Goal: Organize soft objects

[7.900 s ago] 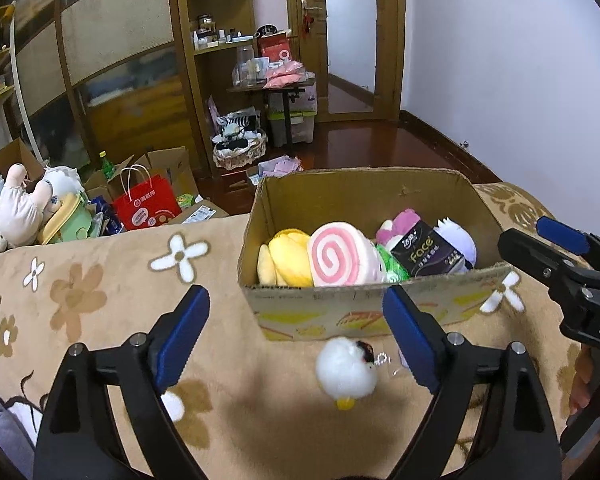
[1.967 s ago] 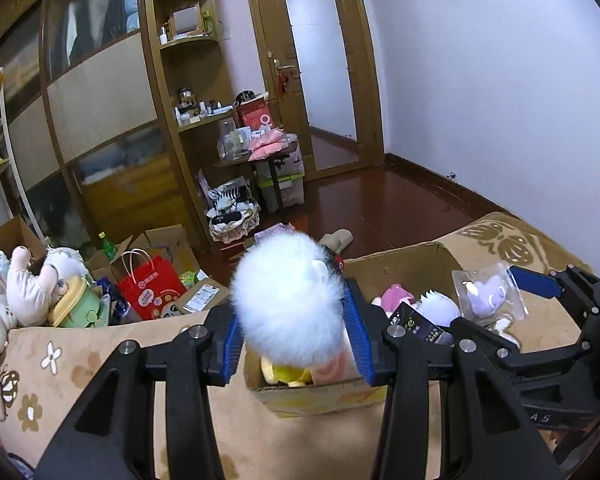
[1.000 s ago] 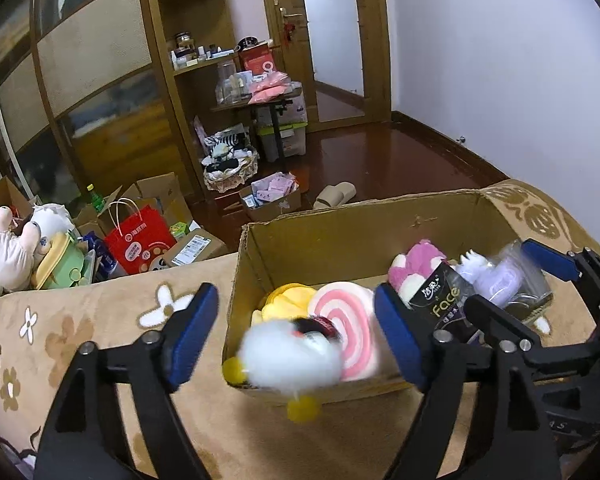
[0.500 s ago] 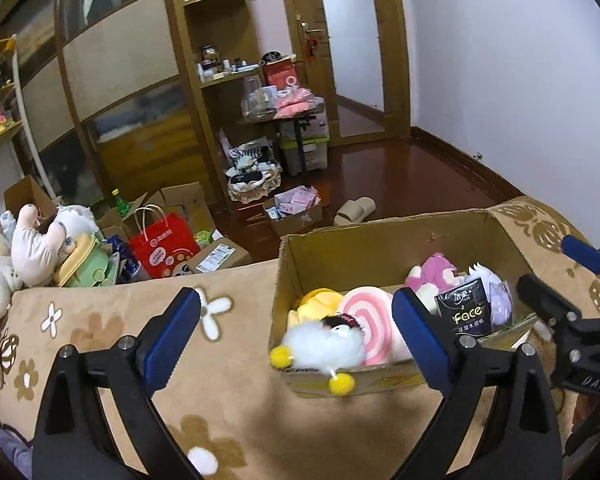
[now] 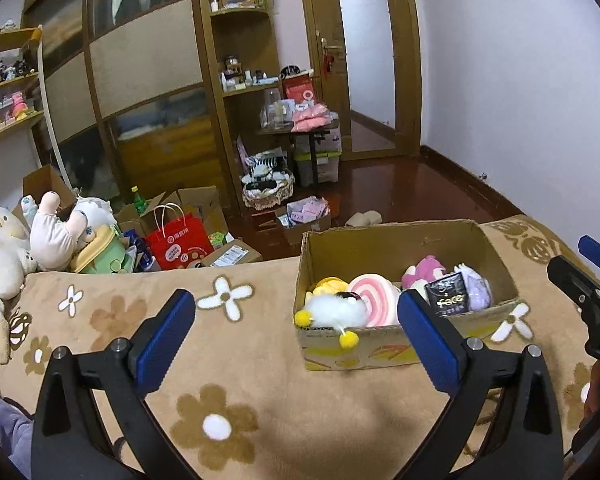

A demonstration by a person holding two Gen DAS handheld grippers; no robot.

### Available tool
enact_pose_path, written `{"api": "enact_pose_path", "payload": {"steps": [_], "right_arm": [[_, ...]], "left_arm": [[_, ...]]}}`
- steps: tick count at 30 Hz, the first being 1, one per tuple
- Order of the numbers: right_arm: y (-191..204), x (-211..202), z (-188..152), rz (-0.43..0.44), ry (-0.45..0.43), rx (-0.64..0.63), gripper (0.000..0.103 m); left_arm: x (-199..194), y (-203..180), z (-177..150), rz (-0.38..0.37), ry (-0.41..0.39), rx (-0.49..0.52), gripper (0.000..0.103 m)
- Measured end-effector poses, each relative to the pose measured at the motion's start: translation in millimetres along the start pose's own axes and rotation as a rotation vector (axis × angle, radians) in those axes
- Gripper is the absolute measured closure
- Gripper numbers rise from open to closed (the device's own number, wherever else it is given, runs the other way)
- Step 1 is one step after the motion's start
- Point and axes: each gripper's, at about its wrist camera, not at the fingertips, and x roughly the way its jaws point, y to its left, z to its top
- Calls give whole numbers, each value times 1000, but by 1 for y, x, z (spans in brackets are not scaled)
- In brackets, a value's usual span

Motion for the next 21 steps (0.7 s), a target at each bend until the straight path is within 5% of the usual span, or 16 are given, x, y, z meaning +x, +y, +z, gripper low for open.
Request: {"api": "enact_pose_path", "payload": {"steps": [21], "right_arm": [[11, -94, -2, -25, -79, -28, 1]], "left_arm": [[-99, 13, -32, -8, -124, 11, 3]]}}
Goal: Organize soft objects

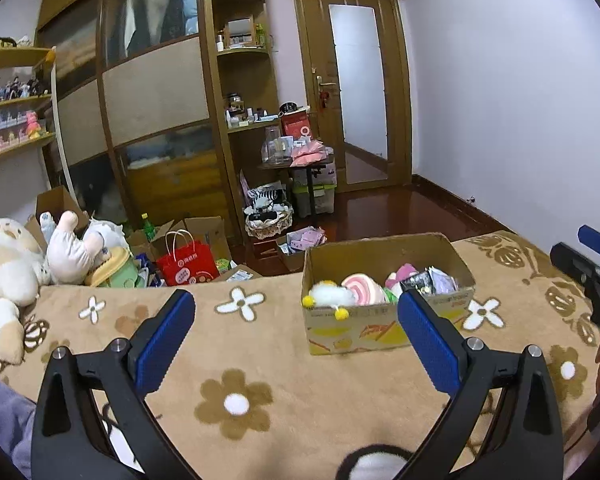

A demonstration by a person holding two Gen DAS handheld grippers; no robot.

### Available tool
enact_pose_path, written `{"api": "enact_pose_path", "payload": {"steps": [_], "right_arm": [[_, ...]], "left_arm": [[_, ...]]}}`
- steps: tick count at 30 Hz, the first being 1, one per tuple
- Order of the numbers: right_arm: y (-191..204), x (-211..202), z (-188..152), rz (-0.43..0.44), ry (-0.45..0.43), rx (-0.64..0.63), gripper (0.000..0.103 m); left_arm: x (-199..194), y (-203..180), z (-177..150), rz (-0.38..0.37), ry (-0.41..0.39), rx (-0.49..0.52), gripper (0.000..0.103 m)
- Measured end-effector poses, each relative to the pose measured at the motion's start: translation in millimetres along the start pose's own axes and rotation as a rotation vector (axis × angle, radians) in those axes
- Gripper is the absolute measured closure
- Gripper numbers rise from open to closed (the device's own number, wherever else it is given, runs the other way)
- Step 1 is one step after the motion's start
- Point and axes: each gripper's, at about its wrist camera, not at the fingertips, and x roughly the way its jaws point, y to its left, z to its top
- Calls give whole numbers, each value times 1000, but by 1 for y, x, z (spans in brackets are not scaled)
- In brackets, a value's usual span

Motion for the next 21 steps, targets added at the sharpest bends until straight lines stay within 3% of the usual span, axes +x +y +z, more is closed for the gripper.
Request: {"api": "enact_pose_path", "payload": {"steps": [5, 10, 21], "right_arm": [[-6, -5, -5, -11, -10, 27, 1], [-12, -8, -14, -22, -30, 32, 1], [-8, 6, -22, -31, -11, 2, 1]], "left_arm": [[-2, -5, -11, 19, 4, 43, 3], [3, -3, -18, 3, -11, -1, 3], [16, -12, -27, 5, -1, 23, 3]]}}
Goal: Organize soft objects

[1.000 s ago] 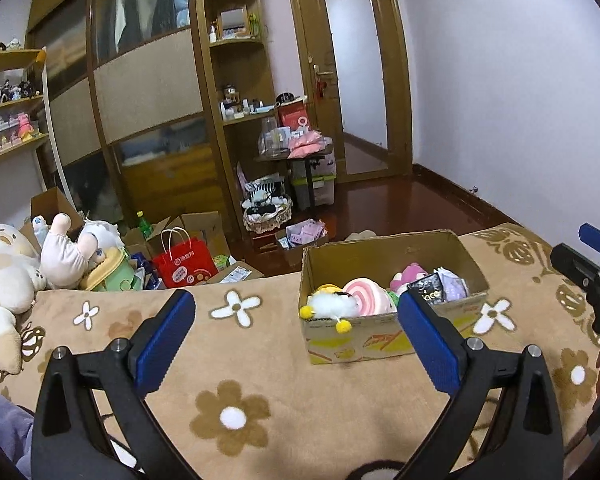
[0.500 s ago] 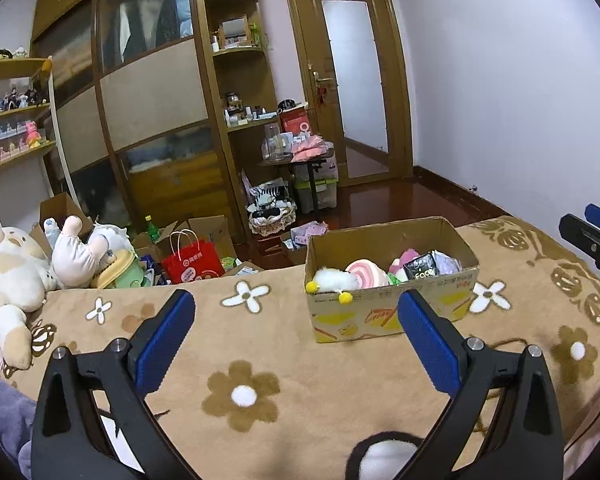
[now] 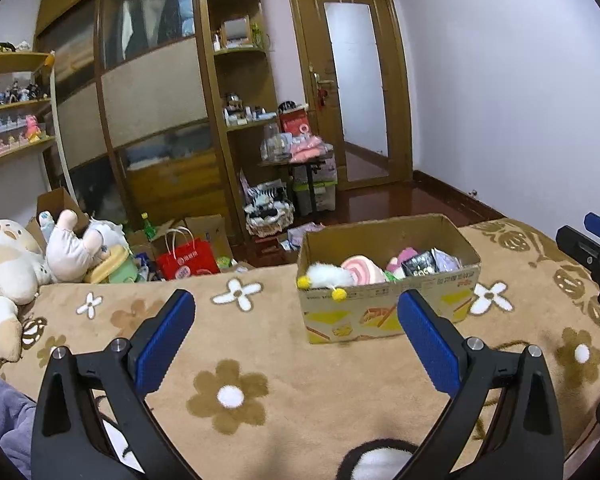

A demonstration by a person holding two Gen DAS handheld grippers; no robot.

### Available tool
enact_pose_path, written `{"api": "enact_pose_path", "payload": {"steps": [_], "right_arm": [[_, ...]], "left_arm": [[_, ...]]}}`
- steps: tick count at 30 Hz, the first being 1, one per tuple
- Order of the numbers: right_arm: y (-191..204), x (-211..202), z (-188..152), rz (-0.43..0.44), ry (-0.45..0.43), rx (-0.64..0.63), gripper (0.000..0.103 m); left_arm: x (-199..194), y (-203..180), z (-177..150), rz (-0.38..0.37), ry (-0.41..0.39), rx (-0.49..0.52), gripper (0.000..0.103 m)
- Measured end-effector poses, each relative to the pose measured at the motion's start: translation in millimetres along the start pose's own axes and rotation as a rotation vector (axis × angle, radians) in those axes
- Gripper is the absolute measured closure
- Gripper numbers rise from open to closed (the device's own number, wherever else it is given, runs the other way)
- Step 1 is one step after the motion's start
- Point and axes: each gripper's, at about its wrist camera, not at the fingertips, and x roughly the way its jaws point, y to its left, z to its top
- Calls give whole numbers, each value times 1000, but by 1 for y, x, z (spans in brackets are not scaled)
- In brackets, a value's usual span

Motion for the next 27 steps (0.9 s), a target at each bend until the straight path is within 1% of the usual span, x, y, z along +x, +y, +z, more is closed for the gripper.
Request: {"api": "enact_pose_path", "payload": {"steps": [7, 13, 17, 21, 27], "right_arm": [[2, 3, -1, -5, 19, -14, 1], [0, 3, -3, -10, 25, -9, 1], [0, 4, -5, -18, 33, -3, 1], [1, 5, -6, -38, 40, -5, 1], [4, 6, -8, -38, 49, -11, 1]], "left_arm": [[2, -1, -1, 3, 12, -7, 3], [3, -7, -4, 26, 14, 17, 3], [4, -8, -5, 25, 25, 25, 3], [3, -5, -5, 36, 24, 18, 3], [2, -3, -5, 39, 20, 10, 3]]}}
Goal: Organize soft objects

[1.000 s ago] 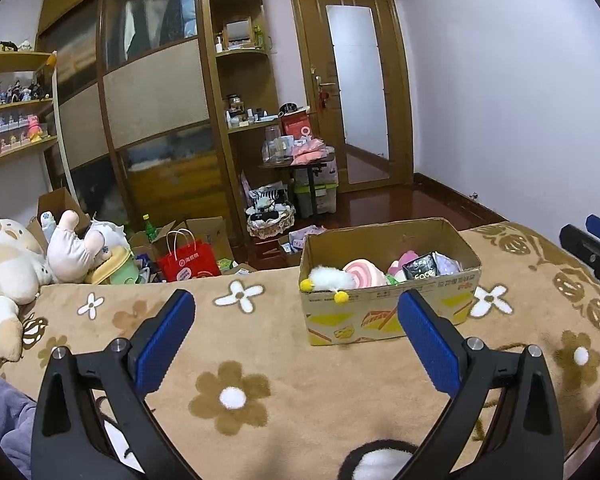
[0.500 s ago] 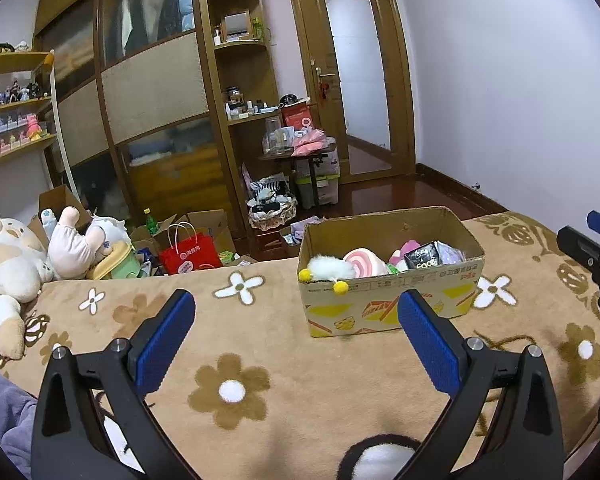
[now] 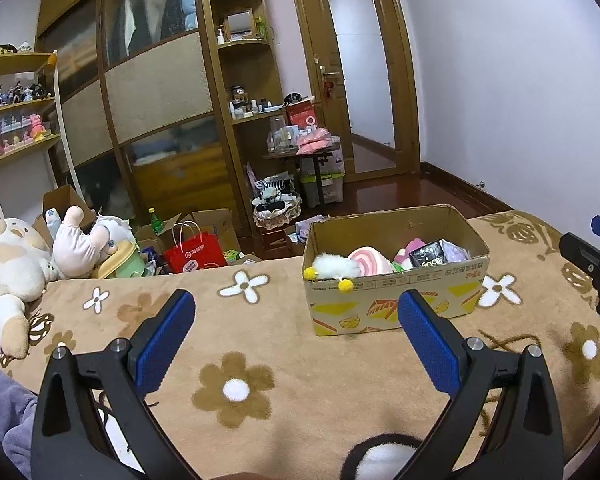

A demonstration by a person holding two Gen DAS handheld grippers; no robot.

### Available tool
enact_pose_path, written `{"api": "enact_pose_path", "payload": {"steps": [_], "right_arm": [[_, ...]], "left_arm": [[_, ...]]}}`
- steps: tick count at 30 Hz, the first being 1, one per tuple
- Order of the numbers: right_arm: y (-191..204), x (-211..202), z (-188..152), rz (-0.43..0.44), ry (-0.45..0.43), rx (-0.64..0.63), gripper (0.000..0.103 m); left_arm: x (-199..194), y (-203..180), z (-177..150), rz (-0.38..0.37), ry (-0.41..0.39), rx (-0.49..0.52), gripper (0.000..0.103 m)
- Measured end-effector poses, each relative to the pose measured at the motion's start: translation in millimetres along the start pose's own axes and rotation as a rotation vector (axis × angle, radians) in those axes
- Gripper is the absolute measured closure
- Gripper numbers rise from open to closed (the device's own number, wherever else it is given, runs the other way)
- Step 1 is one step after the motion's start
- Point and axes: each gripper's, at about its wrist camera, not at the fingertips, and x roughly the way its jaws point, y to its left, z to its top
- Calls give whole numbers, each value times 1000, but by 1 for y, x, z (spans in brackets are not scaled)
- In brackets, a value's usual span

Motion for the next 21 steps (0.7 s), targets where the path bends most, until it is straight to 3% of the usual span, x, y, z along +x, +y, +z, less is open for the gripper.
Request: {"api": "enact_pose_path", "payload": {"steps": [21], "right_arm": [[2, -1, 0, -8, 1, -2, 1]], "left_arm": [[3, 1, 0, -5, 27, -7, 3]]}}
